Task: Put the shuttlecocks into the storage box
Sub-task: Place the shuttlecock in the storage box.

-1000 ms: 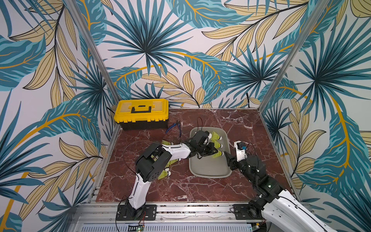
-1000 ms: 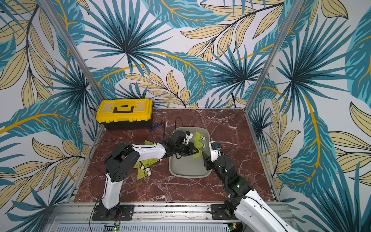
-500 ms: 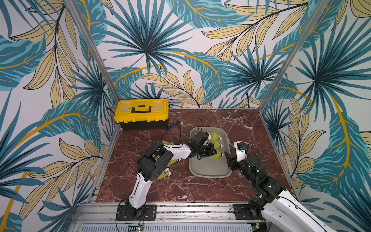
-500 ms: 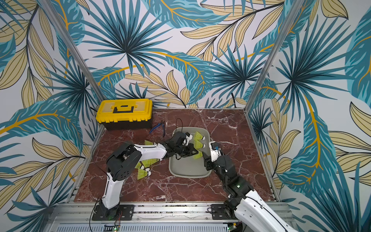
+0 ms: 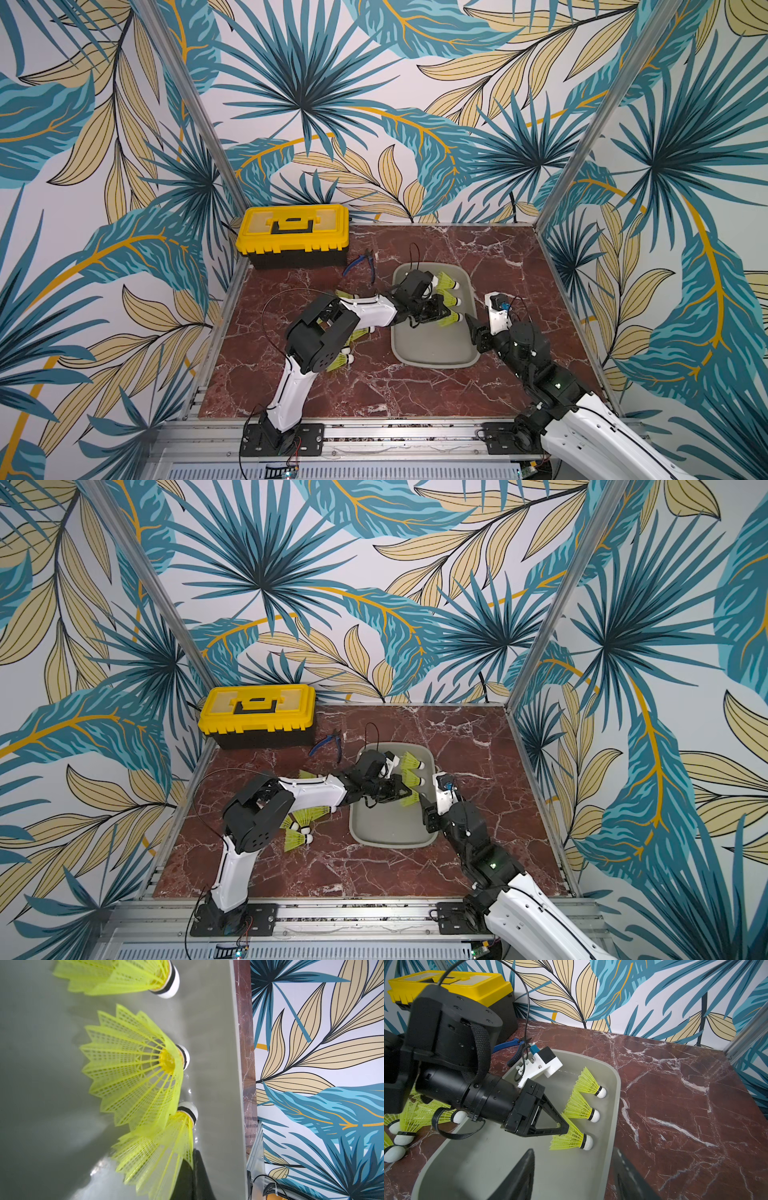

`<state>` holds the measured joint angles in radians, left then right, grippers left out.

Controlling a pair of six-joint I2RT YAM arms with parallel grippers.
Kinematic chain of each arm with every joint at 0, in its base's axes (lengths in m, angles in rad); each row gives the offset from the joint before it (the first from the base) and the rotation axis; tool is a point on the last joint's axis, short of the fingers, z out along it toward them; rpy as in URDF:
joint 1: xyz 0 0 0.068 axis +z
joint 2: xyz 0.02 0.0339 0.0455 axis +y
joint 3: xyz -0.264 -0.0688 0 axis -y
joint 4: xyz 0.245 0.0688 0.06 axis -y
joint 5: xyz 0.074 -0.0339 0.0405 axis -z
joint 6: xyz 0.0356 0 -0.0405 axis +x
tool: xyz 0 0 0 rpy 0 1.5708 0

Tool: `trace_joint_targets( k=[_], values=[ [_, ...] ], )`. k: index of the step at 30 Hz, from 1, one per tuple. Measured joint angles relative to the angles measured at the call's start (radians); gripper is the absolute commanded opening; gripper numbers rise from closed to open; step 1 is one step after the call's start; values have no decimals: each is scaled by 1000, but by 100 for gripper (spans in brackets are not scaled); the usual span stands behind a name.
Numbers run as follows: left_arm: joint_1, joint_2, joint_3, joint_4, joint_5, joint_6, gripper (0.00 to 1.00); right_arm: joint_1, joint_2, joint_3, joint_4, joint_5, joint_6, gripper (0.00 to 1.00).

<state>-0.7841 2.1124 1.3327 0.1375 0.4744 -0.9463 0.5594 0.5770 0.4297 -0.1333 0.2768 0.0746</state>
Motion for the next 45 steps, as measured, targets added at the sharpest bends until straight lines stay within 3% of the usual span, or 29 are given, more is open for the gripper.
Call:
trace_joint_targets(
  k=[10, 25, 45],
  values=[
    [5, 8, 15, -5, 0, 11, 3, 0, 7, 0, 0, 0, 0, 60],
    [7, 16, 33, -16, 1, 23, 35, 0, 7, 0, 0, 0, 0, 60],
    [10, 15, 33, -24, -2, 45, 50, 0, -1, 0, -8, 5, 0, 60]
  ],
)
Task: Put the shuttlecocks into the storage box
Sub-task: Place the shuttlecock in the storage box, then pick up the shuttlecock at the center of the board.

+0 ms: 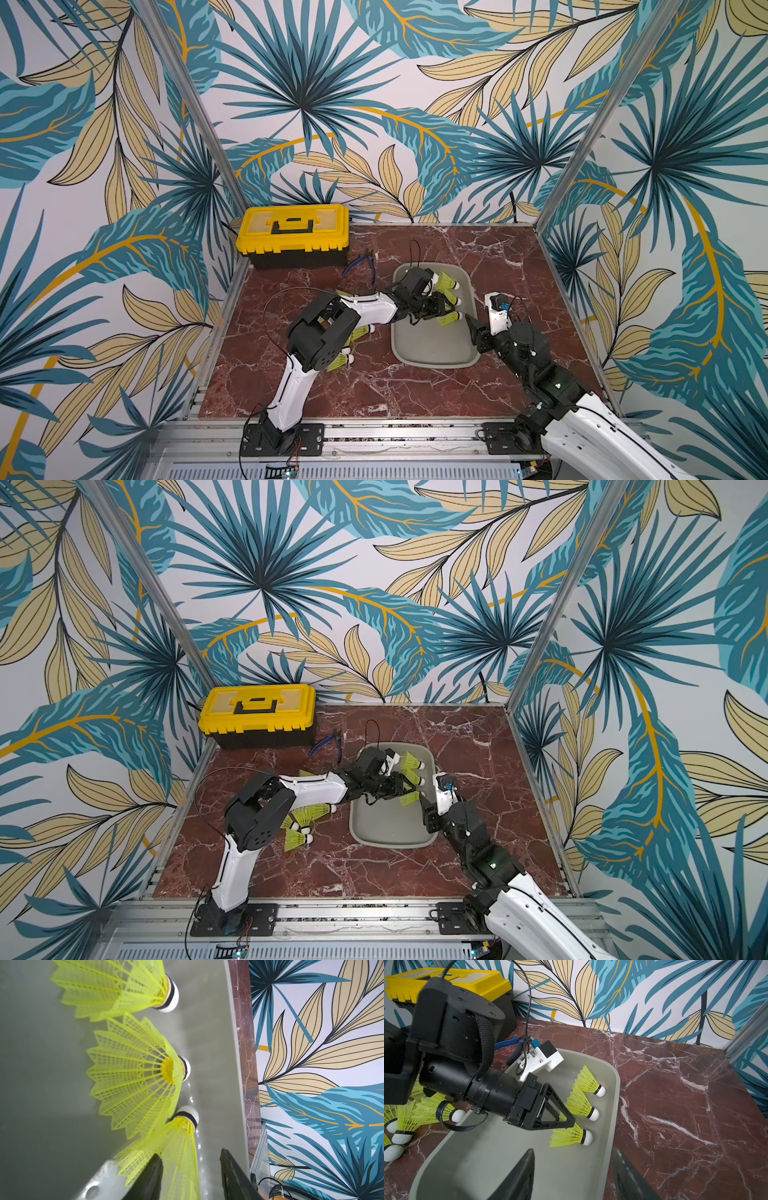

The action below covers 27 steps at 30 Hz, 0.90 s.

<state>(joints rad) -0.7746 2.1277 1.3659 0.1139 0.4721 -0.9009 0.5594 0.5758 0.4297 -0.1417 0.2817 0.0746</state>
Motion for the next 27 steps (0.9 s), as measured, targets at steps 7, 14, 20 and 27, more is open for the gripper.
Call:
trace_joint_targets(
  k=[7, 14, 20, 27],
  values=[
    [16, -69, -27, -34, -26, 39, 57, 0, -6, 0, -5, 7, 0, 60],
    [71, -288, -129, -95, -85, 114, 58, 0, -5, 0, -7, 17, 0, 60],
    [131, -485, -208, -206, -181, 198, 59, 0, -5, 0, -6, 38, 0, 60],
    [196, -650, -314, -326, -286, 260, 61, 0, -1, 0, -1, 54, 0, 60]
  ],
)
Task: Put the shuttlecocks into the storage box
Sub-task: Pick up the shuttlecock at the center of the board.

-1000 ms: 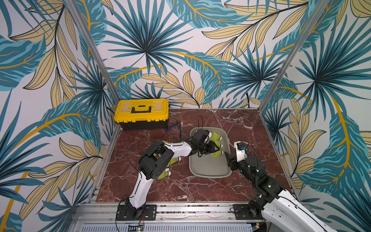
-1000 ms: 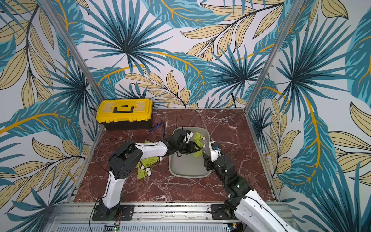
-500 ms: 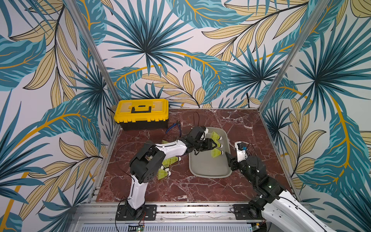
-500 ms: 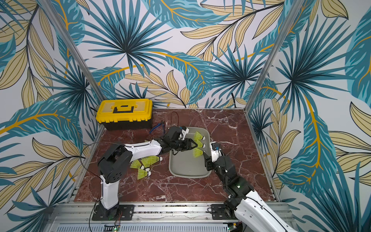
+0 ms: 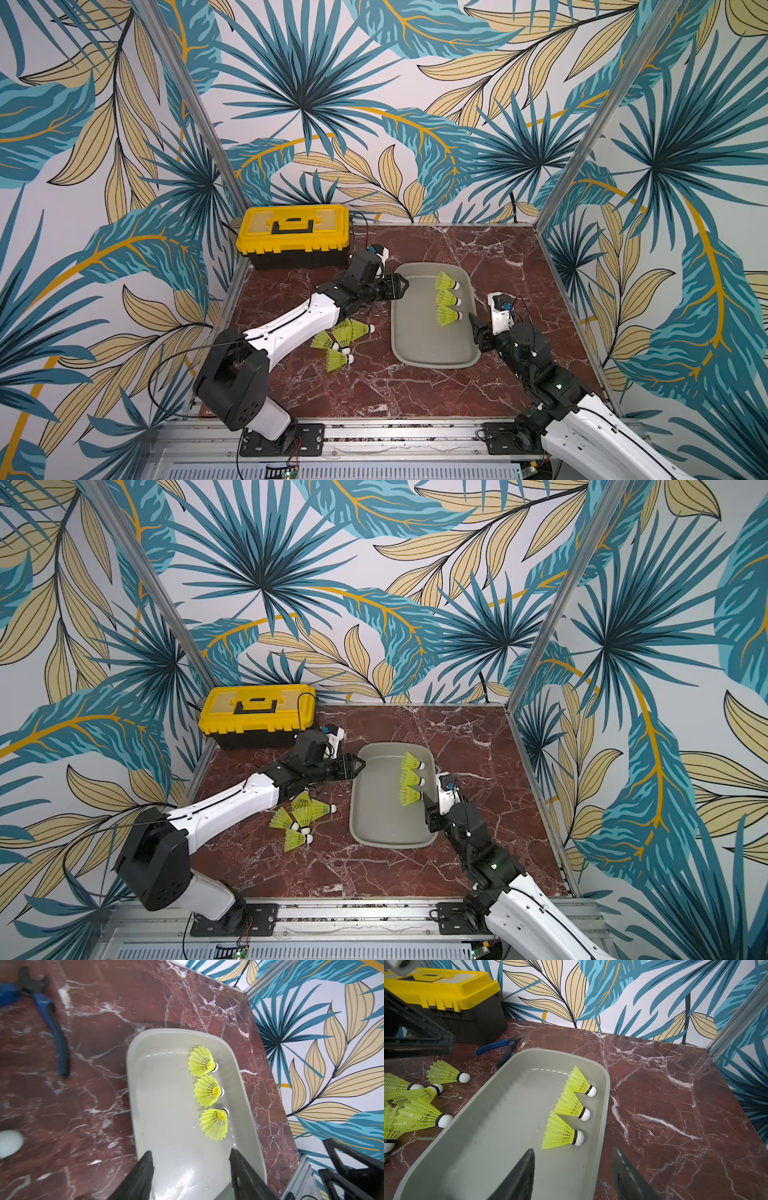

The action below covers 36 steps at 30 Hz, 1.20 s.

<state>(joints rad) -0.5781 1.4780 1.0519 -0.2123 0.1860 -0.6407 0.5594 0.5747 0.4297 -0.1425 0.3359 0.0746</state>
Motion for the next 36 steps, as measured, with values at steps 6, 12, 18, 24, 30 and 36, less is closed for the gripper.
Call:
trace_joint_targets(
  k=[6, 12, 18, 24, 30, 36],
  values=[
    [34, -97, -92, -88, -78, 13, 64, 0, 24, 0, 17, 1, 0, 60],
    [50, -146, -155, -135, -140, 12, 64, 0, 51, 0, 32, 0, 1, 60],
    [60, -154, -211, -154, -161, -9, 56, 0, 59, 0, 40, -1, 8, 60],
    [61, -156, -267, -155, -167, -38, 50, 0, 60, 0, 40, -5, 16, 60],
    [61, -154, -274, -155, -182, -49, 47, 0, 69, 0, 51, -7, 19, 60],
    [61, -143, -274, -153, -190, -56, 46, 0, 95, 0, 59, -12, 19, 60]
  ],
)
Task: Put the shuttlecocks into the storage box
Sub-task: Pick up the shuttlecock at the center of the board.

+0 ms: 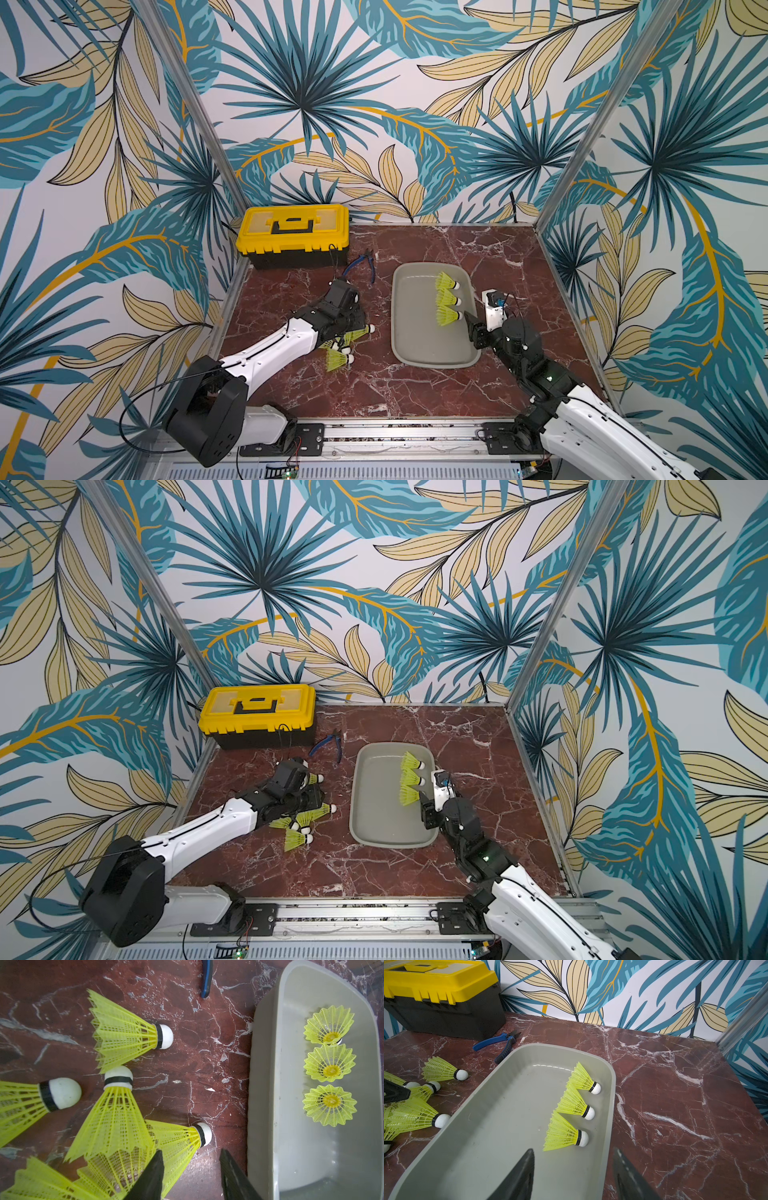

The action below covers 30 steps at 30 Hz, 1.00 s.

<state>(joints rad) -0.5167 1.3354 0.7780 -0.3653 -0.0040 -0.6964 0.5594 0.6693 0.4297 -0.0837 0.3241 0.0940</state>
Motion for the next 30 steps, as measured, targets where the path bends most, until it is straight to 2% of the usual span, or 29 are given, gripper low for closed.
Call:
trace_joint_targets(
  k=[16, 30],
  values=[
    [1, 17, -15, 2, -12, -11, 47, 0, 1, 0, 4, -8, 3, 60],
    [1, 10, -34, 24, -18, -6, 61, 0, 6, 0, 4, -13, 8, 60]
  ],
)
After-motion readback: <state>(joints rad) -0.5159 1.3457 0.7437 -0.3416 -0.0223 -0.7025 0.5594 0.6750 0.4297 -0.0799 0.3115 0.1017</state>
